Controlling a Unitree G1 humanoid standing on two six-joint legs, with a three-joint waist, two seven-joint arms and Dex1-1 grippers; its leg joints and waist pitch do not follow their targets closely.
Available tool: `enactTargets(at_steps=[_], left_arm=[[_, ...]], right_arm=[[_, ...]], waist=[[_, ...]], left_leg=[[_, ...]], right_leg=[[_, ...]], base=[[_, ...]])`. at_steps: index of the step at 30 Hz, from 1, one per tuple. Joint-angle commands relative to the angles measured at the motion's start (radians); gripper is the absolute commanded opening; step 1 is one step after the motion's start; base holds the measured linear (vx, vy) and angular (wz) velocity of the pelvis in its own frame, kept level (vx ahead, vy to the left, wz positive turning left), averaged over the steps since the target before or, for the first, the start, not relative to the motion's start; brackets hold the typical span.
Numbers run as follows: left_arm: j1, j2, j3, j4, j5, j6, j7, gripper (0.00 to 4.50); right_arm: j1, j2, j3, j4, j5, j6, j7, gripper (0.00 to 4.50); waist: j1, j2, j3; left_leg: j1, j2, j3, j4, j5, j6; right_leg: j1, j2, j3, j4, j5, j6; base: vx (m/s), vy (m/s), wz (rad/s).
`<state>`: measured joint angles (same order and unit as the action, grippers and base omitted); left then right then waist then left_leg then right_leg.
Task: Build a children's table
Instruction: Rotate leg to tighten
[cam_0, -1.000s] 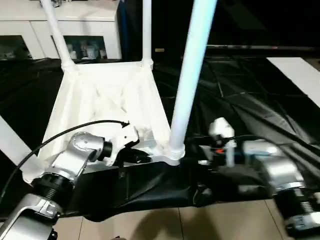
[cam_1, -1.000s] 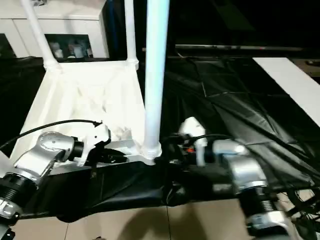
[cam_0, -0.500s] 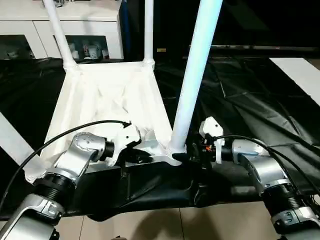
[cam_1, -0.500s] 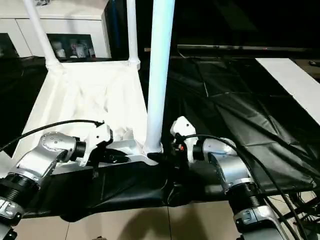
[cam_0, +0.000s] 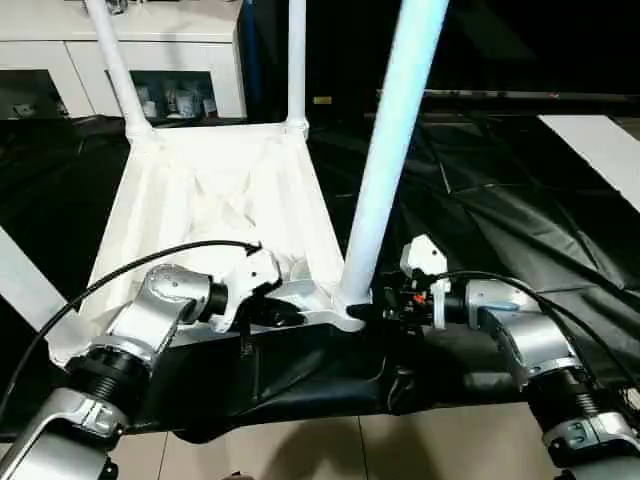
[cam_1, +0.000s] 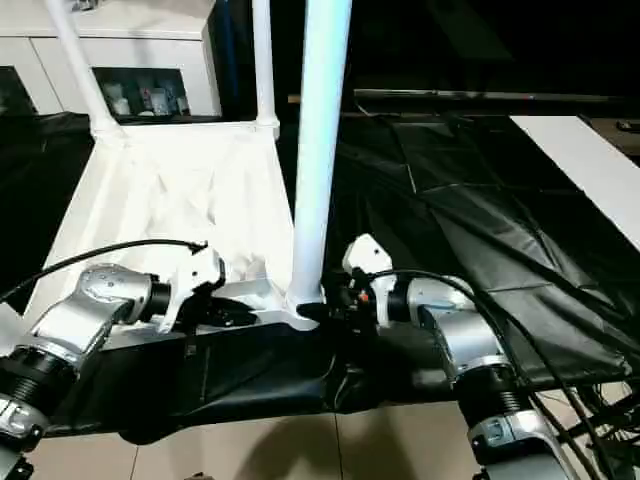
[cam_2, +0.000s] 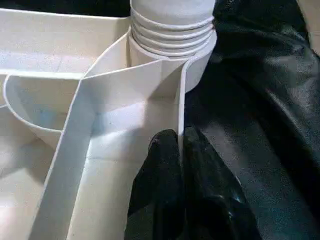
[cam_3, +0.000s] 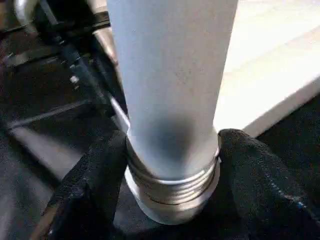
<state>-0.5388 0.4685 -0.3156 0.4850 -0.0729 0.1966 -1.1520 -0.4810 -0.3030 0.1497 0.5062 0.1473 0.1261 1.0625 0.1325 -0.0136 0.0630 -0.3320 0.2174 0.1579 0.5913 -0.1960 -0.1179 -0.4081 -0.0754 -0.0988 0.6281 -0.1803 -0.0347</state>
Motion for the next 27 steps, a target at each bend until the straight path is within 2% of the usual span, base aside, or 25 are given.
enactTargets(at_steps=[1, 2, 3, 4, 5, 6, 7, 8, 9, 10, 11, 15, 16, 18, 20, 21, 22, 24, 25, 27], left_arm=[[-0.013, -0.052, 0.018, 0.047, 0.026, 0.021, 0.111, 0.0], [-0.013, -0.052, 0.018, 0.047, 0.026, 0.021, 0.111, 0.0], [-0.049, -0.112, 0.026, 0.094, 0.053, 0.039, 0.232, 0.0], [-0.058, -0.129, 0.027, 0.106, 0.061, 0.044, 0.263, 0.0], [-0.066, -0.142, 0.028, 0.116, 0.066, 0.047, 0.288, 0.0], [-0.091, -0.191, 0.035, 0.152, 0.075, 0.058, 0.364, 0.0], [-0.102, -0.214, 0.039, 0.165, 0.078, 0.064, 0.401, 0.0], [-0.114, -0.239, 0.043, 0.181, 0.085, 0.067, 0.445, 0.0], [-0.121, -0.252, 0.043, 0.189, 0.089, 0.069, 0.467, 0.0], [-0.141, -0.302, 0.043, 0.218, 0.107, 0.068, 0.539, 0.0], [-0.145, -0.314, 0.042, 0.225, 0.112, 0.066, 0.554, 0.0], [-0.159, -0.335, 0.031, 0.248, 0.132, 0.049, 0.562, 0.0], [-0.166, -0.339, 0.031, 0.26, 0.135, 0.044, 0.558, 0.0], [-0.166, -0.325, 0.031, 0.259, 0.129, 0.034, 0.525, 0.0], [-0.164, -0.313, 0.032, 0.259, 0.129, 0.026, 0.506, 0.0], [-0.161, -0.304, 0.034, 0.258, 0.126, 0.016, 0.49, 0.0], [-0.153, -0.287, 0.037, 0.246, 0.117, 0.013, 0.454, 0.0], [-0.141, -0.263, 0.04, 0.23, 0.107, 0.0, 0.402, 0.0], [-0.132, -0.246, 0.04, 0.217, 0.099, 0.002, 0.367, 0.0], [-0.104, -0.204, 0.036, 0.179, 0.075, -0.001, 0.268, 0.0]], right_arm=[[-0.016, 0.058, -0.028, 0.064, -0.027, 0.004, -0.158, 2.71], [-0.016, 0.058, -0.028, 0.064, -0.027, 0.004, -0.158, 2.7], [-0.02, 0.109, -0.051, 0.121, -0.046, 0.003, -0.298, 2.69], [-0.022, 0.121, -0.056, 0.134, -0.051, 0.004, -0.333, 2.68], [-0.024, 0.132, -0.06, 0.144, -0.054, 0.004, -0.361, 2.67], [-0.032, 0.168, -0.07, 0.177, -0.064, -0.004, -0.448, 2.67], [-0.038, 0.183, -0.071, 0.19, -0.068, -0.013, -0.479, 2.67], [-0.046, 0.2, -0.069, 0.207, -0.077, -0.021, -0.521, 2.67], [-0.052, 0.209, -0.066, 0.218, -0.086, -0.022, -0.545, 2.67], [-0.078, 0.244, -0.054, 0.257, -0.119, -0.025, -0.627, 2.67], [-0.086, 0.254, -0.05, 0.267, -0.126, -0.027, -0.643, 2.67], [-0.11, 0.293, -0.05, 0.282, -0.116, -0.056, -0.626, 2.67], [-0.117, 0.304, -0.057, 0.285, -0.105, -0.082, -0.611, 3.01], [-0.122, 0.296, -0.064, 0.274, -0.09, -0.111, -0.573, 3.36], [-0.127, 0.282, -0.064, 0.271, -0.079, -0.12, -0.548, 3.43], [-0.13, 0.269, -0.063, 0.268, -0.075, -0.126, -0.529, 3.73], [-0.13, 0.243, -0.062, 0.254, -0.064, -0.128, -0.482, 3.81], [-0.128, 0.206, -0.063, 0.233, -0.049, -0.128, -0.411, 3.82], [-0.124, 0.178, -0.058, 0.216, -0.043, -0.118, -0.358, 4.0], [-0.109, 0.105, -0.036, 0.177, -0.043, -0.097, -0.241, 4.16]], waist=[[-0.004, 0.001, -0.066], [-0.005, 0.002, -0.064], [-0.01, -0.001, -0.065], [-0.013, 0.002, -0.063], [-0.019, 0.0, -0.063], [-0.022, 0.001, -0.064], [-0.019, 0.007, -0.063], [-0.021, 0.002, -0.064], [-0.021, 0.004, -0.067], [-0.021, 0.006, -0.068], [-0.022, 0.007, -0.07], [-0.02, 0.012, -0.077], [-0.02, 0.012, -0.079], [-0.019, 0.011, -0.08], [-0.02, 0.012, -0.077], [-0.02, 0.006, -0.077], [-0.019, 0.01, -0.077], [-0.019, 0.009, -0.075], [-0.021, 0.002, -0.075], [-0.019, 0.006, -0.076]], left_leg=[[-0.013, 0.007, 0.006, -0.073, -0.198, 0.02], [-0.011, 0.006, 0.006, -0.074, -0.208, 0.015], [-0.012, 0.004, 0.004, -0.074, -0.216, 0.01], [-0.005, 0.002, 0.005, -0.072, -0.221, 0.005], [-0.006, -0.001, 0.004, -0.072, -0.226, 0.004], [-0.011, -0.001, 0.004, -0.072, -0.218, 0.004], [-0.003, -0.001, 0.004, -0.071, -0.229, 0.007], [-0.003, -0.002, 0.003, -0.071, -0.232, 0.011], [-0.01, -0.002, 0.0, -0.073, -0.22, 0.015], [-0.011, -0.002, 0.001, -0.073, -0.21, 0.022], [-0.011, -0.002, 0.001, -0.073, -0.202, 0.022], [-0.015, 0.0, 0.002, -0.072, -0.179, 0.039], [-0.016, -0.001, 0.004, -0.072, -0.167, 0.046], [-0.018, -0.001, 0.004, -0.072, -0.154, 0.052], [-0.018, -0.001, 0.004, -0.073, -0.164, 0.057], [-0.017, -0.001, 0.005, -0.074, -0.173, 0.058], [-0.016, 0.0, 0.004, -0.074, -0.178, 0.057], [-0.018, 0.001, 0.004, -0.074, -0.188, 0.065], [-0.02, 0.001, 0.004, -0.075, -0.187, 0.068], [-0.02, 0.004, 0.003, -0.074, -0.177, 0.073]], right_leg=[[0.059, -0.068, 0.055, -0.094, -0.347, -0.135], [0.057, -0.068, 0.054, -0.099, -0.373, -0.127], [0.061, -0.069, 0.052, -0.102, -0.415, -0.106], [0.052, -0.069, 0.05, -0.11, -0.445, -0.099], [0.053, -0.068, 0.049, -0.113, -0.474, -0.087], [0.057, -0.069, 0.049, -0.113, -0.477, -0.082], [0.049, -0.069, 0.049, -0.12, -0.491, -0.072], [0.049, -0.069, 0.049, -0.121, -0.493, -0.07], [0.057, -0.07, 0.048, -0.118, -0.481, -0.068], [0.055, -0.068, 0.05, -0.116, -0.454, -0.072], [0.053, -0.066, 0.05, -0.113, -0.43, -0.081], [0.059, -0.067, 0.054, -0.103, -0.336, -0.106], [0.06, -0.066, 0.055, -0.1, -0.297, -0.119], [0.064, -0.067, 0.055, -0.096, -0.266, -0.132], [0.064, -0.067, 0.054, -0.099, -0.273, -0.136], [0.064, -0.068, 0.053, -0.101, -0.296, -0.131], [0.063, -0.069, 0.053, -0.102, -0.315, -0.128], [0.064, -0.069, 0.053, -0.105, -0.328, -0.125], [0.066, -0.069, 0.053, -0.105, -0.331, -0.121], [0.066, -0.07, 0.054, -0.1, -0.316, -0.125]], base=[[0.0, 0.0, 0.0], [0.0, 0.0, 0.0], [0.0, 0.0, 0.0], [0.0, 0.0, 0.0], [0.0, 0.0, 0.0], [0.0, 0.0, 0.0], [0.0, 0.0, 0.0], [0.0, 0.0, 0.0], [0.0, 0.0, 0.0], [0.0, 0.0, 0.0], [0.0, 0.0, 0.0], [0.0, 0.0, 0.0], [0.0, 0.0, 0.0], [0.0, 0.0, 0.0], [0.0, 0.0, 0.0], [0.0, 0.0, 0.0], [0.0, 0.0, 0.0], [0.0, 0.0, 0.0], [0.0, 0.0, 0.0], [0.0, 0.0, 0.0]])
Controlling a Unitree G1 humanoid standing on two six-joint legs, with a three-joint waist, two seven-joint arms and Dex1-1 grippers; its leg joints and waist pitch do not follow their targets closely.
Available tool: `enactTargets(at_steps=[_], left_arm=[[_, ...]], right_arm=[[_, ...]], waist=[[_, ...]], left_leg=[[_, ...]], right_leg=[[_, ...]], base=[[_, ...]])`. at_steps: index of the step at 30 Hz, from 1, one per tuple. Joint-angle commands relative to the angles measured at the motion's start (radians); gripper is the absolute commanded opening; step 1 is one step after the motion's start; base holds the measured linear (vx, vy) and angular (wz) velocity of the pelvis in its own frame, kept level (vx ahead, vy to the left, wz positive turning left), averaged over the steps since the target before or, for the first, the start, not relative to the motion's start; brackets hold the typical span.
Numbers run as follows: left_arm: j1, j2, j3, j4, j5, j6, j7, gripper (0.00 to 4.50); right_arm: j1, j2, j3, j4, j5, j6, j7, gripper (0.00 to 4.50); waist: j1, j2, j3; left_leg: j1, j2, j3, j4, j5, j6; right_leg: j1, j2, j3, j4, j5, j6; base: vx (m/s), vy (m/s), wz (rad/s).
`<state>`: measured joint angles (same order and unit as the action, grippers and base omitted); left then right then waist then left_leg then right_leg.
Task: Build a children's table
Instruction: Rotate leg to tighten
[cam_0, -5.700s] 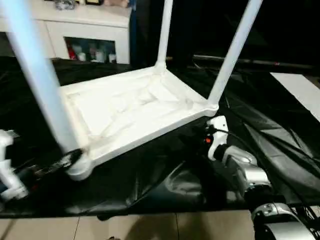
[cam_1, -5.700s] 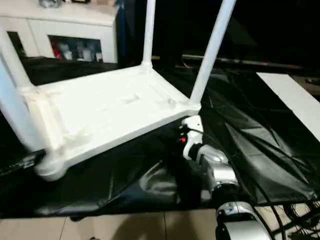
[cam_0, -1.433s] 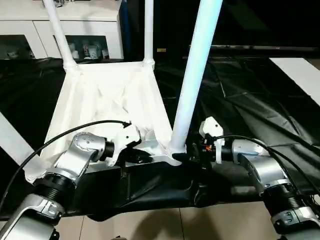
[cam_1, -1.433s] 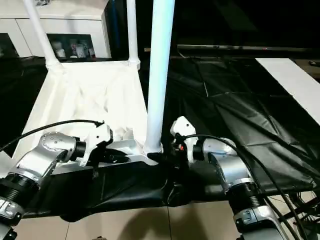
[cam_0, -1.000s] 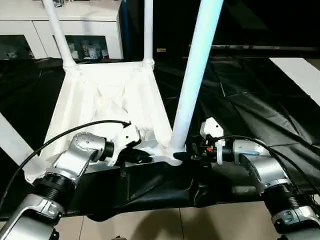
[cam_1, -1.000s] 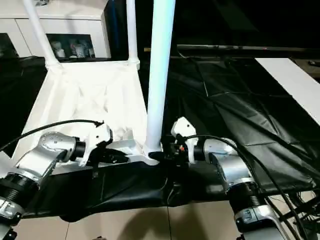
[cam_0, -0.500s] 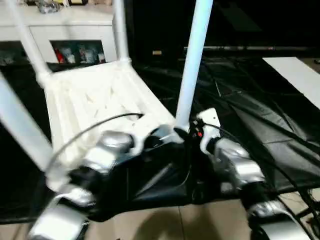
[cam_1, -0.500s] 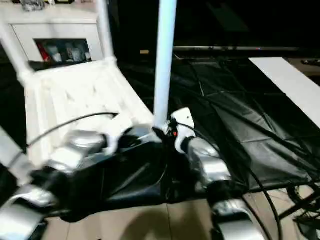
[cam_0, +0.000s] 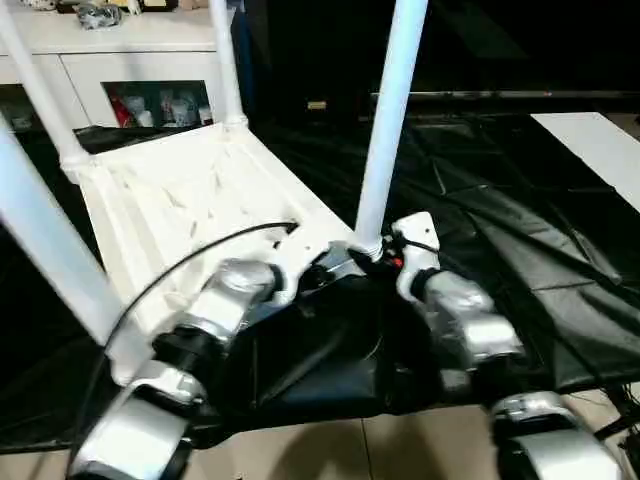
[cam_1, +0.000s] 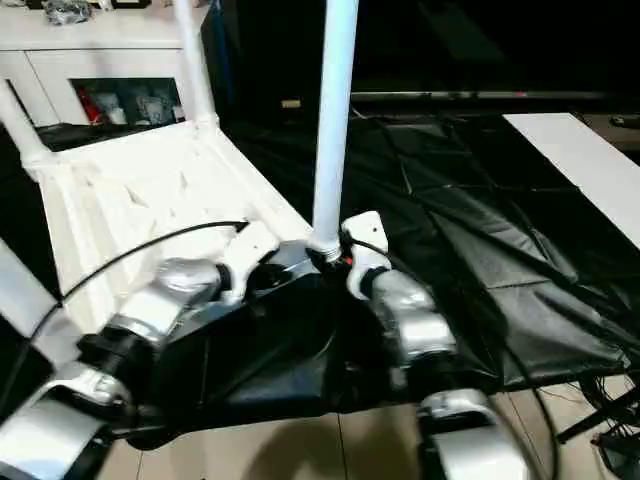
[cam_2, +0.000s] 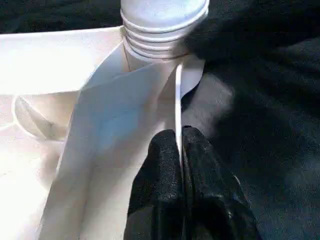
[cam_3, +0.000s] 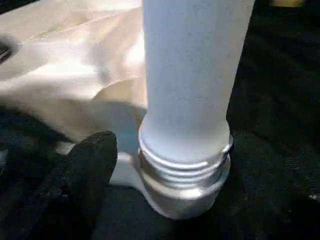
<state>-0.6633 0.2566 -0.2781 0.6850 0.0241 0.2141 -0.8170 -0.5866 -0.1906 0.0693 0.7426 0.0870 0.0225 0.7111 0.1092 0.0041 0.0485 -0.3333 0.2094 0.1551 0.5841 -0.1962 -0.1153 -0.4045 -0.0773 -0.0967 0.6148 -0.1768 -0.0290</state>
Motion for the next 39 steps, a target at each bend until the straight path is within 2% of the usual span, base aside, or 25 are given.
enactTargets(at_steps=[1, 3, 4, 6, 10, 13, 14, 17, 19, 21, 22, 26, 28, 39], left_arm=[[0.035, 0.028, -0.004, -0.043, -0.037, -0.017, -0.115, 0.0], [0.065, 0.065, -0.013, -0.092, -0.07, -0.034, -0.217, 0.0], [0.088, 0.093, -0.022, -0.131, -0.087, -0.03, -0.279, 0.0], [0.11, 0.122, -0.035, -0.167, -0.096, -0.035, -0.331, 0.0], [0.15, 0.164, -0.035, -0.24, -0.132, -0.006, -0.403, 0.0], [0.163, 0.18, -0.029, -0.259, -0.133, -0.003, -0.416, 0.0], [0.165, 0.182, -0.027, -0.261, -0.132, -0.003, -0.417, 0.0], [0.17, 0.189, -0.019, -0.264, -0.127, -0.004, -0.416, 0.0], [0.169, 0.188, -0.016, -0.263, -0.125, -0.004, -0.412, 0.0], [0.17, 0.188, -0.015, -0.266, -0.125, -0.002, -0.409, 0.0], [0.172, 0.189, -0.014, -0.271, -0.126, 0.002, -0.407, 0.0], [0.172, 0.186, -0.01, -0.269, -0.122, 0.001, -0.403, 0.0], [0.173, 0.185, -0.009, -0.268, -0.121, 0.0, -0.401, 0.0], [0.179, 0.186, -0.003, -0.266, -0.121, 0.0, -0.391, 0.0]], right_arm=[[0.006, -0.042, 0.055, -0.079, 0.017, 0.016, 0.164, 4.25], [0.014, -0.089, 0.055, -0.098, 0.026, 0.026, 0.231, 4.25], [0.017, -0.118, 0.057, -0.106, 0.031, 0.032, 0.277, 4.25], [0.019, -0.142, 0.061, -0.112, 0.034, 0.038, 0.322, 4.25], [0.02, -0.163, 0.063, -0.125, 0.057, 0.067, 0.389, 4.25], [0.022, -0.174, 0.078, -0.129, 0.058, 0.072, 0.427, 4.25], [0.023, -0.175, 0.081, -0.129, 0.058, 0.071, 0.433, 4.08], [0.022, -0.169, 0.09, -0.124, 0.056, 0.071, 0.45, 3.97], [0.02, -0.162, 0.091, -0.117, 0.051, 0.067, 0.45, 3.59], [0.019, -0.159, 0.092, -0.118, 0.052, 0.068, 0.453, 3.55], [0.019, -0.155, 0.095, -0.12, 0.056, 0.071, 0.459, 3.37], [0.02, -0.148, 0.11, -0.12, 0.063, 0.071, 0.475, 3.14], [0.021, -0.146, 0.114, -0.121, 0.064, 0.072, 0.482, 2.8], [0.027, -0.138, 0.116, -0.118, 0.063, 0.067, 0.494, 2.23]], waist=[[0.005, -0.01, -0.062], [0.005, -0.012, -0.062], [0.006, -0.009, -0.063], [0.009, -0.005, -0.062], [0.011, -0.005, -0.062], [0.01, -0.005, -0.063], [0.012, -0.008, -0.063], [0.013, -0.009, -0.061], [0.014, -0.009, -0.061], [0.013, -0.01, -0.061], [0.013, -0.011, -0.061], [0.012, -0.012, -0.061], [0.011, -0.014, -0.061], [0.01, -0.016, -0.06]], left_leg=[[-0.02, 0.013, 0.006, -0.066, -0.165, 0.077], [-0.019, 0.015, 0.007, -0.066, -0.154, 0.083], [-0.017, 0.018, 0.007, -0.065, -0.149, 0.084], [-0.015, 0.018, 0.009, -0.065, -0.156, 0.083], [-0.015, 0.022, 0.009, -0.067, -0.157, 0.076], [-0.016, 0.021, 0.01, -0.066, -0.151, 0.077], [-0.017, 0.02, 0.01, -0.065, -0.143, 0.077], [-0.017, 0.019, 0.01, -0.066, -0.146, 0.075], [-0.017, 0.019, 0.009, -0.067, -0.148, 0.07], [-0.017, 0.019, 0.01, -0.067, -0.148, 0.069], [-0.018, 0.018, 0.01, -0.067, -0.148, 0.069], [-0.018, 0.018, 0.01, -0.066, -0.14, 0.071], [-0.017, 0.019, 0.01, -0.066, -0.139, 0.072], [-0.018, 0.018, 0.009, -0.067, -0.14, 0.072]], right_leg=[[0.062, -0.068, 0.053, -0.084, -0.294, -0.139], [0.062, -0.067, 0.053, -0.081, -0.262, -0.156], [0.061, -0.068, 0.054, -0.077, -0.243, -0.171], [0.058, -0.067, 0.054, -0.078, -0.244, -0.184], [0.059, -0.066, 0.052, -0.074, -0.228, -0.195], [0.059, -0.066, 0.053, -0.073, -0.222, -0.199], [0.06, -0.067, 0.053, -0.072, -0.221, -0.198], [0.059, -0.067, 0.053, -0.076, -0.244, -0.189], [0.06, -0.068, 0.053, -0.077, -0.259, -0.181], [0.059, -0.067, 0.053, -0.077, -0.263, -0.177], [0.059, -0.068, 0.053, -0.077, -0.268, -0.174], [0.059, -0.067, 0.053, -0.076, -0.258, -0.176], [0.059, -0.067, 0.053, -0.076, -0.257, -0.177], [0.058, -0.068, 0.053, -0.078, -0.279, -0.166]], base=[[0.0, 0.0, 0.0], [0.0, 0.0, 0.0], [0.0, 0.0, 0.0], [0.0, 0.0, 0.0], [0.0, 0.0, 0.0], [0.0, 0.0, 0.0], [0.0, 0.0, 0.0], [0.0, 0.0, 0.0], [0.0, 0.0, 0.0], [0.0, 0.0, 0.0], [0.0, 0.0, 0.0], [0.0, 0.0, 0.0], [0.0, 0.0, 0.0], [0.0, 0.0, 0.0]])
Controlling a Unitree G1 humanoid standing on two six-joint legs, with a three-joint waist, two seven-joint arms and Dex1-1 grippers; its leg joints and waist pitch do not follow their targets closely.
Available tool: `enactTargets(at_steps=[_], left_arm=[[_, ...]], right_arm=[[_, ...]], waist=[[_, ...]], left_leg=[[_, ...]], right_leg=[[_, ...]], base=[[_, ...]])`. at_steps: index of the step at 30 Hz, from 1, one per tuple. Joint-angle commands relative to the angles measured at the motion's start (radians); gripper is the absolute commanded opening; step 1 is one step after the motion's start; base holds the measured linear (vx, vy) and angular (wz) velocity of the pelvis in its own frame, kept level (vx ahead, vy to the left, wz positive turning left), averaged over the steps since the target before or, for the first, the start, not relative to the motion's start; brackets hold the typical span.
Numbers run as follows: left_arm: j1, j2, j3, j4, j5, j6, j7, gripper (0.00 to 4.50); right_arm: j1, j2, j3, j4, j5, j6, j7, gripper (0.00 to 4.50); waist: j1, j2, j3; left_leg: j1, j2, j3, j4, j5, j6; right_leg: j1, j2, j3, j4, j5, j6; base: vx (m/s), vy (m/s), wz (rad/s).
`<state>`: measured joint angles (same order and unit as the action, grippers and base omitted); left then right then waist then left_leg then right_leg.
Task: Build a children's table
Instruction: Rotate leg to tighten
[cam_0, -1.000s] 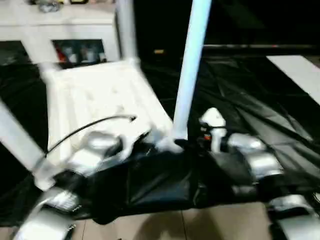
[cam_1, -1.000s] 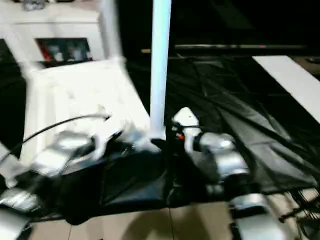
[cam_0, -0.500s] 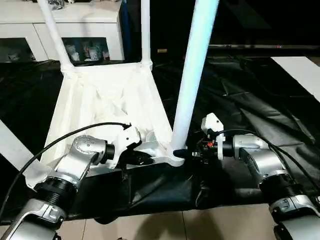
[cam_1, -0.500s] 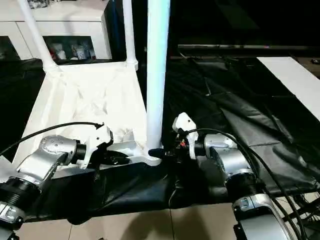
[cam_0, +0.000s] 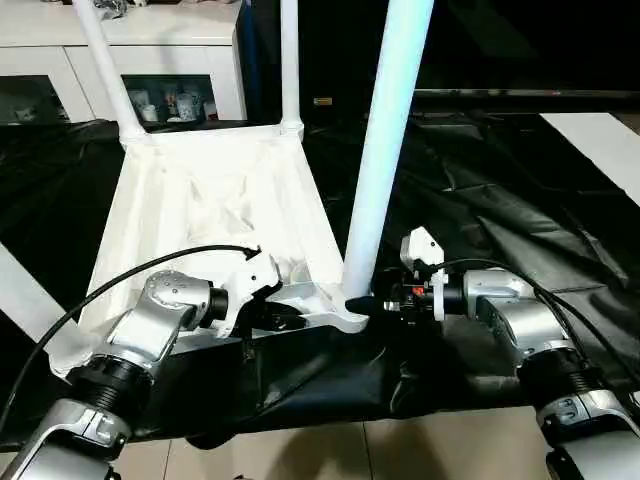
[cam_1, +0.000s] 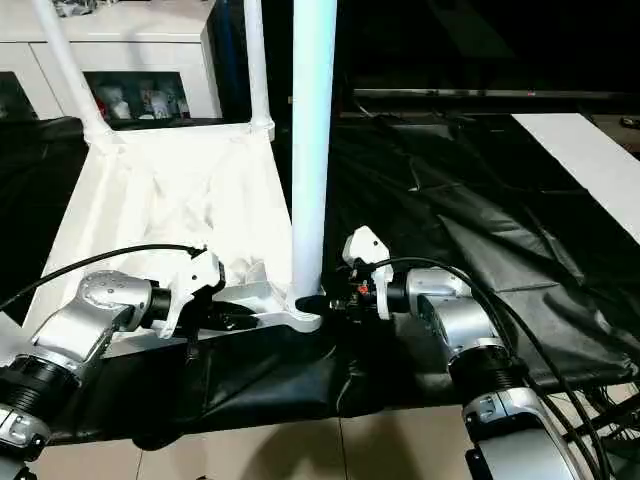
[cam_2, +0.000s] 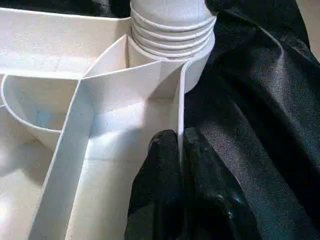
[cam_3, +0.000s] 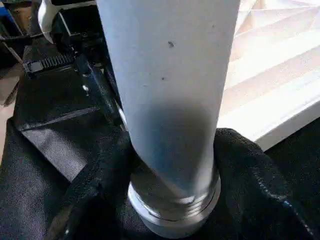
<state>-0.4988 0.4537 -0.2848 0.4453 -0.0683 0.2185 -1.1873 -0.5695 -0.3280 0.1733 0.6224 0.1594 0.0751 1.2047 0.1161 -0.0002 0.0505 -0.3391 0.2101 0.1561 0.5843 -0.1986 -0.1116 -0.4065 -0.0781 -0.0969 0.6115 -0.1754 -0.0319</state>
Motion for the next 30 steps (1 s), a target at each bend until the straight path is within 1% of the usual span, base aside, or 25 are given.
enactTargets(at_steps=[1, 2, 3, 7, 8, 9, 10, 12, 13, 14, 15, 16, 17, 18, 19, 20, 21, 22, 24, 25, 26, 27, 28, 29, 30], left_arm=[[0.015, -0.011, 0.004, -0.026, -0.029, -0.005, -0.021, 0.0], [0.013, -0.013, 0.005, -0.024, -0.028, -0.007, -0.019, 0.0], [0.01, -0.016, 0.004, -0.023, -0.027, -0.008, -0.016, 0.0], [0.008, -0.022, 0.003, -0.023, -0.026, -0.004, -0.01, 0.0], [0.007, -0.026, 0.003, -0.022, -0.024, -0.001, -0.003, 0.0], [0.0, -0.038, 0.006, -0.013, -0.015, 0.012, 0.027, 0.0], [-0.01, -0.052, 0.009, 0.002, -0.004, 0.023, 0.063, 0.0], [-0.027, -0.075, 0.012, 0.03, 0.014, 0.035, 0.116, 0.0], [-0.051, -0.108, 0.016, 0.072, 0.039, 0.05, 0.195, 0.0], [-0.051, -0.108, 0.016, 0.072, 0.039, 0.05, 0.195, 0.0], [-0.071, -0.135, 0.019, 0.107, 0.057, 0.052, 0.254, 0.0], [-0.096, -0.17, 0.026, 0.146, 0.07, 0.063, 0.325, 0.0], [-0.114, -0.196, 0.031, 0.172, 0.077, 0.069, 0.368, 0.0], [-0.118, -0.201, 0.032, 0.178, 0.078, 0.07, 0.378, 0.0], [-0.142, -0.235, 0.036, 0.209, 0.086, 0.081, 0.432, 0.0], [-0.154, -0.251, 0.038, 0.223, 0.091, 0.085, 0.46, 0.0], [-0.171, -0.277, 0.036, 0.245, 0.102, 0.085, 0.5, 0.0], [-0.175, -0.282, 0.036, 0.249, 0.105, 0.085, 0.508, 0.0], [-0.195, -0.309, 0.03, 0.274, 0.122, 0.078, 0.546, 0.0], [-0.206, -0.323, 0.024, 0.286, 0.13, 0.065, 0.553, 0.0], [-0.211, -0.327, 0.022, 0.294, 0.133, 0.058, 0.555, 0.0], [-0.216, -0.329, 0.017, 0.3, 0.136, 0.048, 0.549, 0.0], [-0.217, -0.33, 0.016, 0.303, 0.137, 0.045, 0.548, 0.0], [-0.22, -0.33, 0.014, 0.309, 0.138, 0.038, 0.543, 0.0], [-0.221, -0.329, 0.013, 0.311, 0.139, 0.032, 0.537, 0.0]], right_arm=[[0.009, 0.0, 0.009, 0.004, -0.006, 0.018, 0.002, 2.23], [0.007, 0.002, 0.007, 0.004, 0.003, 0.03, 0.012, 2.21], [0.006, 0.004, 0.007, 0.002, 0.007, 0.036, 0.018, 2.17], [0.006, 0.008, 0.008, 0.0, 0.008, 0.038, 0.018, 2.14], [0.007, 0.012, 0.007, 0.002, 0.009, 0.037, 0.013, 2.14], [0.008, 0.025, -0.003, 0.012, 0.01, 0.031, -0.015, 2.13], [0.008, 0.039, -0.014, 0.028, 0.006, 0.024, -0.055, 2.13], [0.007, 0.06, -0.028, 0.055, -0.006, 0.022, -0.129, 2.13], [0.009, 0.088, -0.04, 0.087, -0.026, 0.023, -0.227, 2.13], [0.009, 0.088, -0.04, 0.087, -0.026, 0.023, -0.227, 2.12], [0.015, 0.111, -0.047, 0.099, -0.035, 0.035, -0.289, 2.12], [0.021, 0.143, -0.058, 0.11, -0.044, 0.051, -0.376, 2.12], [0.022, 0.169, -0.069, 0.117, -0.044, 0.068, -0.435, 2.11], [0.022, 0.174, -0.072, 0.119, -0.044, 0.072, -0.448, 2.11], [0.02, 0.212, -0.091, 0.127, -0.042, 0.088, -0.533, 2.11], [0.018, 0.232, -0.103, 0.131, -0.041, 0.094, -0.579, 2.11], [0.008, 0.27, -0.117, 0.139, -0.037, 0.096, -0.638, 2.11], [0.006, 0.277, -0.12, 0.141, -0.037, 0.096, -0.649, 2.11], [-0.01, 0.32, -0.13, 0.152, -0.036, 0.086, -0.705, 2.11], [-0.023, 0.341, -0.119, 0.155, -0.039, 0.06, -0.695, 2.11], [-0.027, 0.347, -0.113, 0.155, -0.044, 0.046, -0.69, 2.11], [-0.031, 0.351, -0.107, 0.151, -0.045, 0.027, -0.674, 2.11], [-0.031, 0.351, -0.106, 0.15, -0.045, 0.024, -0.671, 2.11], [-0.032, 0.352, -0.106, 0.145, -0.046, 0.017, -0.663, 2.45], [-0.033, 0.35, -0.11, 0.143, -0.043, 0.014, -0.657, 2.66]], waist=[[0.003, -0.011, -0.062], [0.003, -0.013, -0.063], [0.004, -0.011, -0.062], [0.004, -0.012, -0.063], [0.003, -0.014, -0.062], [0.003, -0.017, -0.063], [0.003, -0.017, -0.062], [0.001, -0.016, -0.058], [-0.001, -0.016, -0.056], [-0.002, -0.017, -0.052], [-0.002, -0.018, -0.053], [-0.005, -0.019, -0.053], [-0.003, -0.015, -0.053], [-0.003, -0.015, -0.053], [-0.005, -0.015, -0.052], [-0.006, -0.013, -0.053], [-0.006, -0.014, -0.054], [-0.008, -0.008, -0.056], [-0.008, -0.009, -0.057], [-0.007, 0.0, -0.058], [-0.009, -0.004, -0.058], [-0.007, -0.006, -0.059], [-0.007, -0.006, -0.06], [-0.006, -0.006, -0.06], [-0.006, -0.008, -0.06]], left_leg=[[-0.012, 0.017, 0.008, -0.067, -0.137, 0.068], [-0.013, 0.017, 0.009, -0.066, -0.135, 0.069], [-0.012, 0.017, 0.008, -0.067, -0.135, 0.07], [-0.013, 0.017, 0.009, -0.066, -0.129, 0.07], [-0.013, 0.018, 0.009, -0.066, -0.132, 0.07], [-0.013, 0.018, 0.009, -0.066, -0.132, 0.07], [-0.013, 0.017, 0.009, -0.067, -0.134, 0.069], [-0.011, 0.017, 0.009, -0.069, -0.149, 0.061], [-0.009, 0.015, 0.009, -0.07, -0.166, 0.051], [-0.006, 0.012, 0.007, -0.073, -0.193, 0.037], [-0.006, 0.011, 0.005, -0.074, -0.201, 0.034], [-0.005, 0.009, 0.006, -0.074, -0.203, 0.028], [0.003, 0.007, 0.006, -0.073, -0.213, 0.025], [0.003, 0.007, 0.006, -0.073, -0.213, 0.025], [-0.001, 0.006, 0.006, -0.074, -0.215, 0.026], [0.001, 0.005, 0.005, -0.074, -0.224, 0.022], [0.001, 0.006, 0.004, -0.075, -0.227, 0.021], [0.0, 0.007, 0.003, -0.076, -0.229, 0.018], [-0.001, 0.007, 0.002, -0.076, -0.231, 0.02], [0.0, 0.008, 0.0, -0.078, -0.235, 0.019], [-0.002, 0.008, 0.001, -0.077, -0.239, 0.022], [-0.002, 0.008, 0.001, -0.077, -0.239, 0.024], [-0.003, 0.008, 0.002, -0.077, -0.237, 0.026], [-0.004, 0.01, 0.002, -0.078, -0.231, 0.03], [-0.005, 0.01, 0.002, -0.078, -0.229, 0.032]], right_leg=[[0.06, -0.067, 0.053, -0.074, -0.282, -0.163], [0.061, -0.067, 0.053, -0.074, -0.278, -0.164], [0.06, -0.067, 0.053, -0.074, -0.277, -0.164], [0.061, -0.067, 0.053, -0.073, -0.27, -0.166], [0.061, -0.067, 0.053, -0.074, -0.275, -0.165], [0.061, -0.068, 0.053, -0.073, -0.274, -0.166], [0.06, -0.069, 0.053, -0.074, -0.281, -0.164], [0.058, -0.069, 0.053, -0.08, -0.323, -0.153], [0.056, -0.068, 0.053, -0.086, -0.364, -0.14], [0.056, -0.07, 0.05, -0.094, -0.426, -0.119], [0.058, -0.072, 0.05, -0.096, -0.452, -0.108], [0.055, -0.069, 0.05, -0.101, -0.477, -0.088], [0.05, -0.07, 0.05, -0.105, -0.498, -0.076], [0.05, -0.07, 0.05, -0.105, -0.498, -0.076], [0.05, -0.068, 0.049, -0.11, -0.514, -0.063], [0.048, -0.068, 0.048, -0.113, -0.523, -0.057], [0.049, -0.069, 0.047, -0.112, -0.524, -0.056], [0.048, -0.068, 0.048, -0.112, -0.509, -0.057], [0.05, -0.067, 0.047, -0.109, -0.482, -0.064], [0.049, -0.067, 0.048, -0.107, -0.465, -0.071], [0.05, -0.067, 0.049, -0.108, -0.449, -0.075], [0.051, -0.068, 0.049, -0.107, -0.44, -0.079], [0.051, -0.068, 0.05, -0.106, -0.431, -0.082], [0.053, -0.067, 0.051, -0.101, -0.401, -0.095], [0.054, -0.067, 0.052, -0.101, -0.395, -0.097]], base=[[0.0, 0.0, 0.0], [0.0, 0.0, 0.0], [0.0, 0.0, 0.0], [0.0, 0.0, 0.0], [0.0, 0.0, 0.0], [0.0, 0.0, 0.0], [0.0, 0.0, 0.0], [0.0, 0.0, 0.0], [0.0, 0.0, 0.0], [0.0, 0.0, 0.0], [0.0, 0.0, 0.0], [0.0, 0.0, 0.0], [0.0, 0.0, 0.0], [0.0, 0.0, 0.0], [0.0, 0.0, 0.0], [0.0, 0.0, 0.0], [0.0, 0.0, 0.0], [0.0, 0.0, 0.0], [0.0, 0.0, 0.0], [0.0, 0.0, 0.0], [0.0, 0.0, 0.0], [0.0, 0.0, 0.0], [0.0, 0.0, 0.0], [0.0, 0.0, 0.0], [0.0, 0.0, 0.0]])
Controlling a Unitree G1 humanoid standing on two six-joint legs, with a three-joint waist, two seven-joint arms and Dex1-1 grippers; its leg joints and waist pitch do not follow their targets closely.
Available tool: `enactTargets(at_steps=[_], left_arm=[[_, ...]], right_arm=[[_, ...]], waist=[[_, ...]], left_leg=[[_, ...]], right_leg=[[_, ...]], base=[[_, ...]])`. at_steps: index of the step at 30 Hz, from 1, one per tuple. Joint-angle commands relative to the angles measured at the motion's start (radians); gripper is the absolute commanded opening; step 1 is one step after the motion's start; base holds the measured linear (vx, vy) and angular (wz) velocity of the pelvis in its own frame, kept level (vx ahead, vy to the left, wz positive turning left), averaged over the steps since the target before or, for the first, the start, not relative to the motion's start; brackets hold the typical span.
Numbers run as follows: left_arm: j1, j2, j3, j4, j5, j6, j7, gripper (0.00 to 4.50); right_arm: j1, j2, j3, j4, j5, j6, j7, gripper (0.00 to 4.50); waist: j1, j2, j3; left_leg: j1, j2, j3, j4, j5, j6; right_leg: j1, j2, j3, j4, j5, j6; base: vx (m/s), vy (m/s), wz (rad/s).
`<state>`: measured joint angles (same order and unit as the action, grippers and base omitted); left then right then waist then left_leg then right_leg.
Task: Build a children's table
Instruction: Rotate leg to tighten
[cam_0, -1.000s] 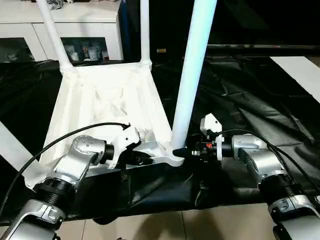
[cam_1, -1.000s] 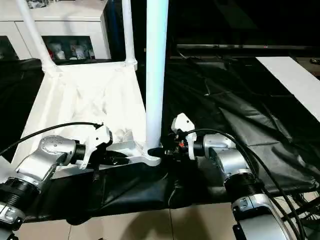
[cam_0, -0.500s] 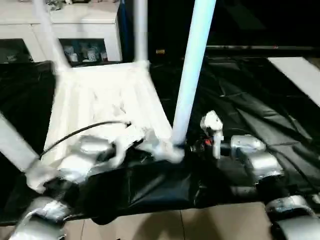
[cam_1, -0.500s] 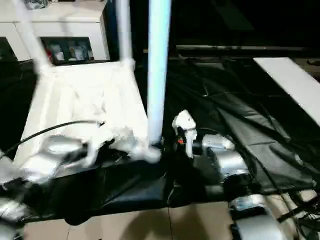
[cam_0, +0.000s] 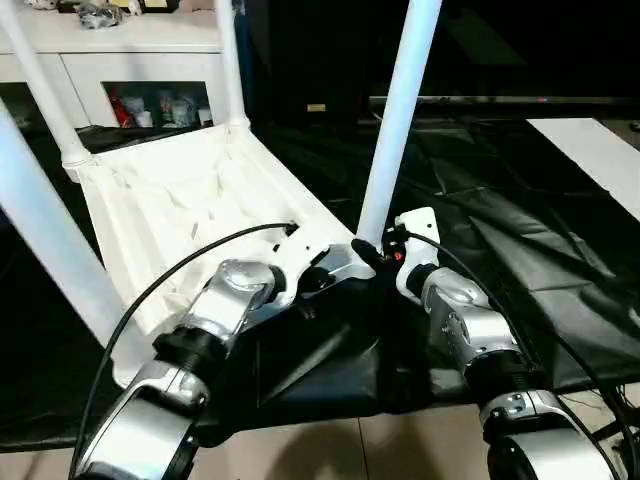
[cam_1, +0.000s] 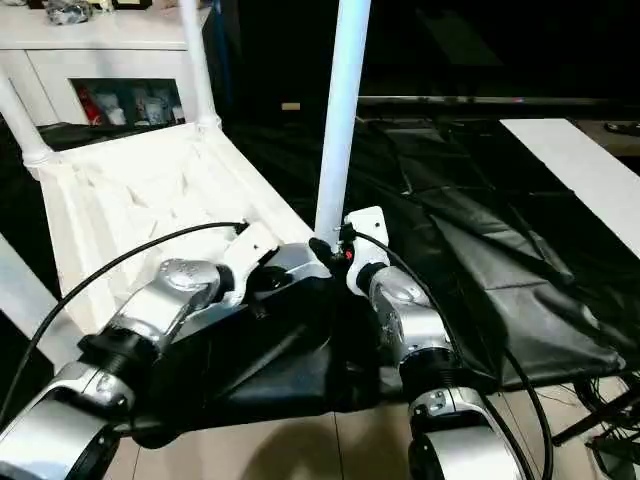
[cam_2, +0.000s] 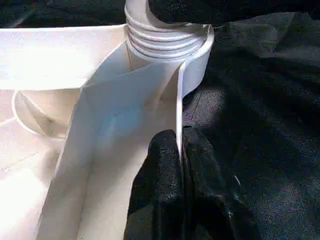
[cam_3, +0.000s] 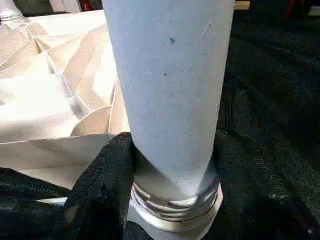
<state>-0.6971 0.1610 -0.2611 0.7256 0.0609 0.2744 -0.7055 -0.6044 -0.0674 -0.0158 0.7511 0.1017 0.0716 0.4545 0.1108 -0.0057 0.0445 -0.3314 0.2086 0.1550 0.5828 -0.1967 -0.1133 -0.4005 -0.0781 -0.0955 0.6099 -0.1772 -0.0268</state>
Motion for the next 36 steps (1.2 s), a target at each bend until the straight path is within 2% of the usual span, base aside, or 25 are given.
enactTargets(at_steps=[1, 2, 5, 7, 8, 10, 12, 13, 16, 17, 19, 20, 22, 26, 30, 36], left_arm=[[-0.019, -0.027, -0.012, 0.025, 0.006, -0.034, 0.035, 0.0], [-0.008, -0.005, -0.012, 0.01, -0.005, -0.054, -0.014, 0.0], [-0.002, 0.008, -0.01, 0.002, -0.011, -0.06, -0.038, 0.0], [0.037, 0.068, -0.014, -0.054, -0.045, -0.107, -0.186, 0.0], [0.037, 0.068, -0.014, -0.054, -0.045, -0.107, -0.186, 0.0], [0.064, 0.101, -0.01, -0.092, -0.077, -0.12, -0.281, 0.0], [0.074, 0.113, -0.008, -0.106, -0.091, -0.126, -0.318, 0.0], [0.091, 0.137, -0.009, -0.136, -0.112, -0.12, -0.38, 0.0], [0.098, 0.149, -0.011, -0.149, -0.119, -0.117, -0.405, 0.0], [0.108, 0.164, -0.009, -0.169, -0.129, -0.112, -0.431, 0.0], [0.116, 0.174, -0.004, -0.184, -0.134, -0.111, -0.449, 0.0], [0.121, 0.179, -0.003, -0.189, -0.135, -0.111, -0.455, 0.0], [0.126, 0.183, -0.002, -0.194, -0.135, -0.112, -0.463, 0.0], [0.132, 0.189, 0.003, -0.202, -0.131, -0.108, -0.468, 0.0], [0.136, 0.192, 0.007, -0.208, -0.13, -0.104, -0.467, 0.0], [0.147, 0.197, 0.008, -0.221, -0.135, -0.095, -0.475, 0.0]], right_arm=[[-0.001, 0.077, 0.074, 0.01, 0.023, 0.014, 0.117, 2.66], [-0.01, 0.044, 0.063, 0.001, 0.04, 0.005, 0.177, 2.81], [-0.015, 0.021, 0.061, -0.001, 0.043, -0.002, 0.212, 2.98], [-0.016, -0.084, 0.086, -0.015, 0.038, -0.006, 0.38, 3.15], [-0.016, -0.084, 0.086, -0.015, 0.038, -0.006, 0.38, 3.31], [-0.012, -0.143, 0.106, -0.014, 0.026, -0.012, 0.469, 3.36], [-0.01, -0.162, 0.108, -0.014, 0.024, -0.012, 0.496, 3.61], [-0.009, -0.191, 0.113, -0.013, 0.016, -0.019, 0.53, 3.72], [-0.008, -0.203, 0.117, -0.014, 0.011, -0.023, 0.55, 3.72], [-0.003, -0.218, 0.123, -0.022, 0.009, -0.025, 0.59, 3.72], [0.001, -0.23, 0.134, -0.027, 0.012, -0.026, 0.627, 3.72], [0.002, -0.233, 0.139, -0.027, 0.013, -0.026, 0.638, 3.72], [0.003, -0.234, 0.146, -0.022, 0.013, -0.03, 0.647, 3.72], [0.002, -0.229, 0.149, -0.015, 0.014, -0.03, 0.649, 3.42], [-0.005, -0.219, 0.138, -0.008, 0.023, -0.028, 0.652, 2.97], [0.006, -0.218, 0.137, -0.02, 0.039, -0.023, 0.682, 2.75]], waist=[[0.0, -0.002, -0.054], [0.002, -0.006, -0.055], [0.002, -0.005, -0.056], [0.003, -0.008, -0.057], [0.002, -0.01, -0.057], [0.002, -0.007, -0.058], [0.003, -0.007, -0.058], [0.003, -0.007, -0.058], [0.008, -0.005, -0.059], [0.01, -0.008, -0.059], [0.011, -0.005, -0.059], [0.014, -0.008, -0.059], [0.014, -0.009, -0.058], [0.013, -0.011, -0.058], [0.014, -0.01, -0.059], [0.015, -0.01, -0.059]], left_leg=[[-0.012, 0.012, 0.004, -0.076, -0.228, 0.035], [-0.012, 0.012, 0.005, -0.076, -0.225, 0.046], [-0.016, 0.013, 0.004, -0.075, -0.204, 0.051], [-0.02, 0.012, 0.005, -0.073, -0.181, 0.063], [-0.022, 0.015, 0.005, -0.073, -0.167, 0.071], [-0.022, 0.015, 0.007, -0.071, -0.153, 0.077], [-0.02, 0.018, 0.008, -0.07, -0.143, 0.079], [-0.018, 0.019, 0.009, -0.069, -0.139, 0.079], [-0.014, 0.021, 0.013, -0.068, -0.132, 0.081], [-0.017, 0.022, 0.012, -0.068, -0.129, 0.084], [-0.016, 0.022, 0.013, -0.067, -0.124, 0.086], [-0.018, 0.021, 0.014, -0.067, -0.116, 0.089], [-0.02, 0.019, 0.014, -0.066, -0.117, 0.087], [-0.02, 0.02, 0.013, -0.068, -0.121, 0.08], [-0.02, 0.02, 0.013, -0.067, -0.112, 0.081], [-0.02, 0.02, 0.014, -0.066, -0.109, 0.083]], right_leg=[[0.048, -0.068, 0.051, -0.098, -0.386, -0.105], [0.05, -0.069, 0.051, -0.097, -0.383, -0.11], [0.053, -0.069, 0.051, -0.094, -0.355, -0.119], [0.058, -0.07, 0.051, -0.09, -0.329, -0.128], [0.06, -0.069, 0.052, -0.086, -0.309, -0.136], [0.059, -0.069, 0.052, -0.081, -0.272, -0.155], [0.058, -0.07, 0.053, -0.077, -0.245, -0.175], [0.056, -0.068, 0.052, -0.075, -0.238, -0.183], [0.053, -0.067, 0.054, -0.071, -0.207, -0.203], [0.056, -0.068, 0.053, -0.068, -0.2, -0.208], [0.055, -0.067, 0.053, -0.068, -0.196, -0.208], [0.056, -0.067, 0.053, -0.067, -0.188, -0.207], [0.057, -0.068, 0.053, -0.069, -0.204, -0.199], [0.056, -0.069, 0.053, -0.072, -0.242, -0.183], [0.056, -0.068, 0.053, -0.069, -0.224, -0.186], [0.056, -0.067, 0.053, -0.069, -0.221, -0.186]], base=[[0.0, 0.0, 0.0], [0.0, 0.0, 0.0], [0.0, 0.0, 0.0], [0.0, 0.0, 0.0], [0.0, 0.0, 0.0], [0.0, 0.0, 0.0], [0.0, 0.0, 0.0], [0.0, 0.0, 0.0], [0.0, 0.0, 0.0], [0.0, 0.0, 0.0], [0.0, 0.0, 0.0], [0.0, 0.0, 0.0], [0.0, 0.0, 0.0], [0.0, 0.0, 0.0], [0.0, 0.0, 0.0], [0.0, 0.0, 0.0]])
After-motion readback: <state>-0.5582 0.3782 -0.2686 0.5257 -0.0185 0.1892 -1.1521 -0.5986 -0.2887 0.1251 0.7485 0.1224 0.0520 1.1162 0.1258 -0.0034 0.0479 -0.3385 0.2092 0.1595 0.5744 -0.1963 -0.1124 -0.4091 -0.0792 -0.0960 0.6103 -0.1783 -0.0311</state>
